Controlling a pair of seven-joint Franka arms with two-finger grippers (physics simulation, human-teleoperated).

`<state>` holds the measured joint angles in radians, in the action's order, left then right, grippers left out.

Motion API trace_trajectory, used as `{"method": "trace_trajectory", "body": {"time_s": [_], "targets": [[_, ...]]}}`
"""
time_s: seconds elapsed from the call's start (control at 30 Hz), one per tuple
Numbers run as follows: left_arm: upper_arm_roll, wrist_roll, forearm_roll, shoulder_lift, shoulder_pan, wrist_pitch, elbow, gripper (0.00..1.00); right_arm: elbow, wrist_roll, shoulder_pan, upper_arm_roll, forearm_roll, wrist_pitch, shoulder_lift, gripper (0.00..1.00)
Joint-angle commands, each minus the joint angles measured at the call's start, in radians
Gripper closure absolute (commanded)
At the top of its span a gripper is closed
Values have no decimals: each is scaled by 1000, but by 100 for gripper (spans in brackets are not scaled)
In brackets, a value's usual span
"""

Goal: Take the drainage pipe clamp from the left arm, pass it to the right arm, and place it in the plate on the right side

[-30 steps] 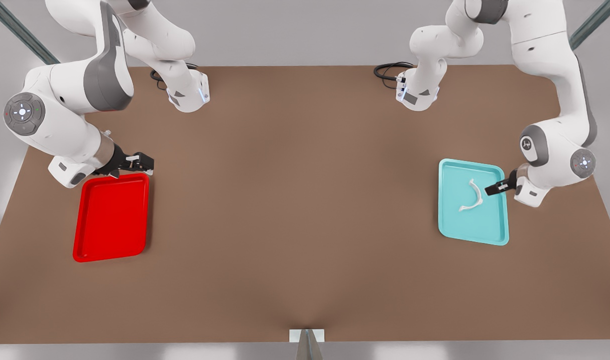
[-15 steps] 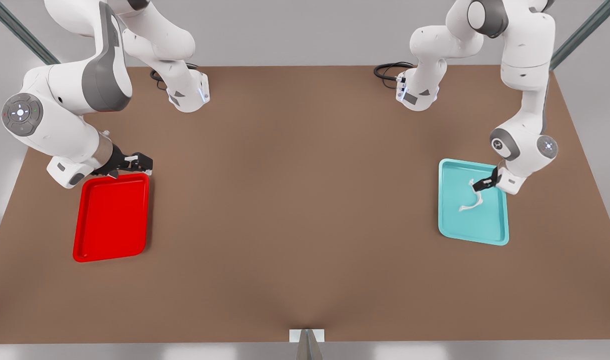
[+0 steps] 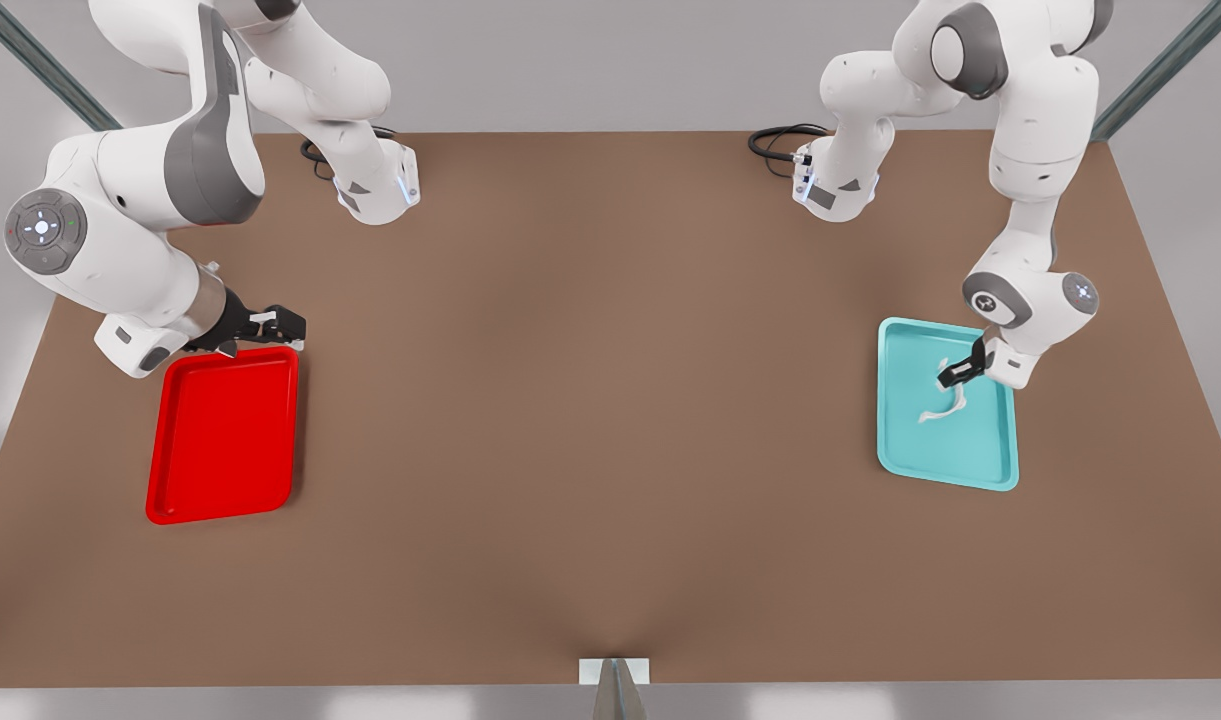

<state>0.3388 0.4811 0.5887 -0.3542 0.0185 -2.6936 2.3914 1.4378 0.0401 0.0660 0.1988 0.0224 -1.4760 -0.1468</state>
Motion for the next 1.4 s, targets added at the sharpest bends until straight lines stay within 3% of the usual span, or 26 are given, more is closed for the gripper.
{"method": "trace_trajectory", "body": {"time_s": [0.0, 0.33, 0.6, 0.7, 1.07, 1.2, 1.37], "targets": [[0, 134, 6, -3, 0, -8, -1, 41, 0, -5, 0, 1, 1, 0, 1, 0], [0, 134, 6, -9, 6, -8, -1, 66, 1, -20, 12, 2, 1, 0, 1, 0], [-1, 134, 8, -25, 11, -22, -3, 67, 0, -20, 12, 8, -1, -7, 1, 0], [-1, 132, 20, -25, 14, -22, -3, 79, 0, -20, 12, 8, -1, -7, 1, 0], [-1, 224, 13, 4, 29, -9, -58, 79, 0, -22, 14, 8, -1, -4, 1, 0], [-1, 228, 13, 34, 165, 106, -213, 79, 0, -20, 14, 8, -1, -4, 1, 0], [0, -44, -21, -15, 527, 163, -445, 79, 1, -22, 14, 8, -1, -3, 1, 0]]}}
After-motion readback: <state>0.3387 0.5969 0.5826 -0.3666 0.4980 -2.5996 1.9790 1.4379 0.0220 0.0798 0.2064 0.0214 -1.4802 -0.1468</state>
